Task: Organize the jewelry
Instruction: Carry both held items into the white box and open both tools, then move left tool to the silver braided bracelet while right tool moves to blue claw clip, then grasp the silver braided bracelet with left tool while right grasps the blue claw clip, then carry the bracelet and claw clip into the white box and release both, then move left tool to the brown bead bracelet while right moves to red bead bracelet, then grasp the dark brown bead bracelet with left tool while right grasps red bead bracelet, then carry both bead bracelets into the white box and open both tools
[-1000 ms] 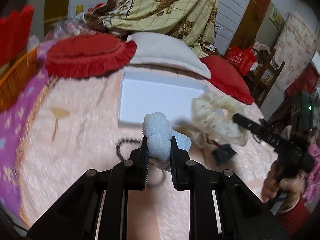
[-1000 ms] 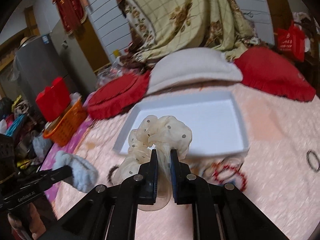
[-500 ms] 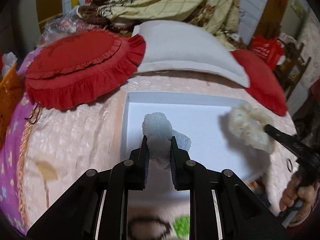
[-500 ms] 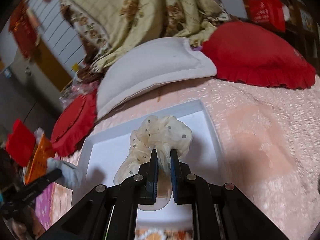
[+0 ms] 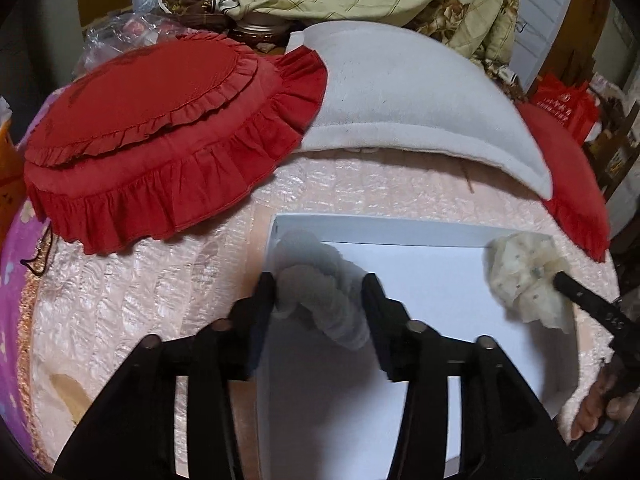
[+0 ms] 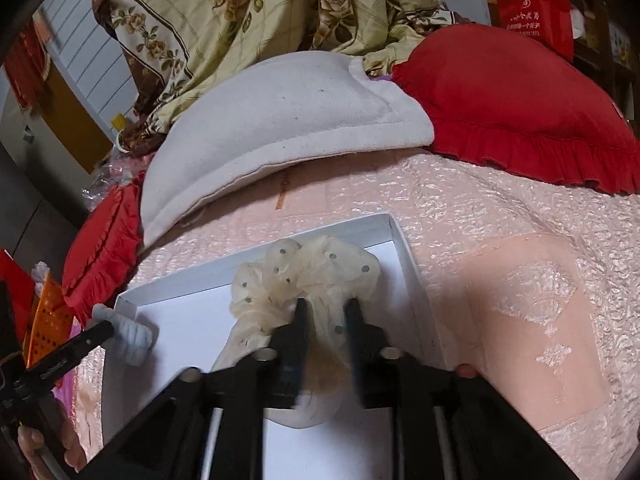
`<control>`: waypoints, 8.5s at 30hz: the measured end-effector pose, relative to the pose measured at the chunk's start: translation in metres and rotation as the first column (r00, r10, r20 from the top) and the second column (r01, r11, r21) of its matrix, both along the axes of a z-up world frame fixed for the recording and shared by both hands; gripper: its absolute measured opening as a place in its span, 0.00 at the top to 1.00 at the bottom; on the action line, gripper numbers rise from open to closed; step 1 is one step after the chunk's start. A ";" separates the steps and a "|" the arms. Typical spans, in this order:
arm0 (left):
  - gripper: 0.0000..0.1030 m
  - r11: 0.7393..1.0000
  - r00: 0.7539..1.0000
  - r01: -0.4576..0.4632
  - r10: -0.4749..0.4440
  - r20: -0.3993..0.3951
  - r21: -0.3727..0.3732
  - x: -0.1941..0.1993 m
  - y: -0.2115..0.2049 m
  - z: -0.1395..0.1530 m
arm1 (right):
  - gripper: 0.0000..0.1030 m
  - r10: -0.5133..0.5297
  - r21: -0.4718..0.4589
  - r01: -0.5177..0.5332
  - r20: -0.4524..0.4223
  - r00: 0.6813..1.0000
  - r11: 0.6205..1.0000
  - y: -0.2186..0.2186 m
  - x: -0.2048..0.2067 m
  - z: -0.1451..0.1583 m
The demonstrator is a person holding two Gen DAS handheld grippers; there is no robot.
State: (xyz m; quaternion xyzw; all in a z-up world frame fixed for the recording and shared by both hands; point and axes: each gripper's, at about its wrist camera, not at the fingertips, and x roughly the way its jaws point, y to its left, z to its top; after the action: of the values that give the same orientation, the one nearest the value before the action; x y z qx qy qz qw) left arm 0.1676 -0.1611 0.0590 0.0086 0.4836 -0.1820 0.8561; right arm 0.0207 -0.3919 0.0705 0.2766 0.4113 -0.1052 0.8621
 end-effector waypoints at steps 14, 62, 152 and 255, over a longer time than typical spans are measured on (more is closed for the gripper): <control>0.47 0.997 0.998 0.002 0.003 0.062 -0.073 -0.069 0.031 0.060 | 0.57 0.014 -0.066 -0.011 0.048 0.999 0.998 0.013 -0.058 0.044; 0.94 0.998 0.996 0.055 -0.056 -0.063 -0.022 -0.259 0.049 -0.044 | 0.55 0.004 0.207 -0.009 0.025 1.000 0.978 0.063 -0.216 -0.030; 0.71 1.000 0.994 -0.011 0.010 0.113 0.016 -0.142 0.059 0.048 | 0.58 0.113 0.112 -0.127 0.123 0.986 0.986 0.058 -0.116 0.038; 0.91 0.983 0.980 0.168 -0.175 -0.094 -0.070 -0.088 -0.111 -0.006 | 0.92 0.093 -0.048 -0.093 -0.008 0.996 0.995 0.032 -0.053 -0.005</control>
State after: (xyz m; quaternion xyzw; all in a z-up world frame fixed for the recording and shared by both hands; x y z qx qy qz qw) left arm 0.0801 -0.2723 0.0533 0.0149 0.5173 -0.2700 0.8119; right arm -0.0325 -0.3597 0.0655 0.2361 0.4237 -0.0757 0.8712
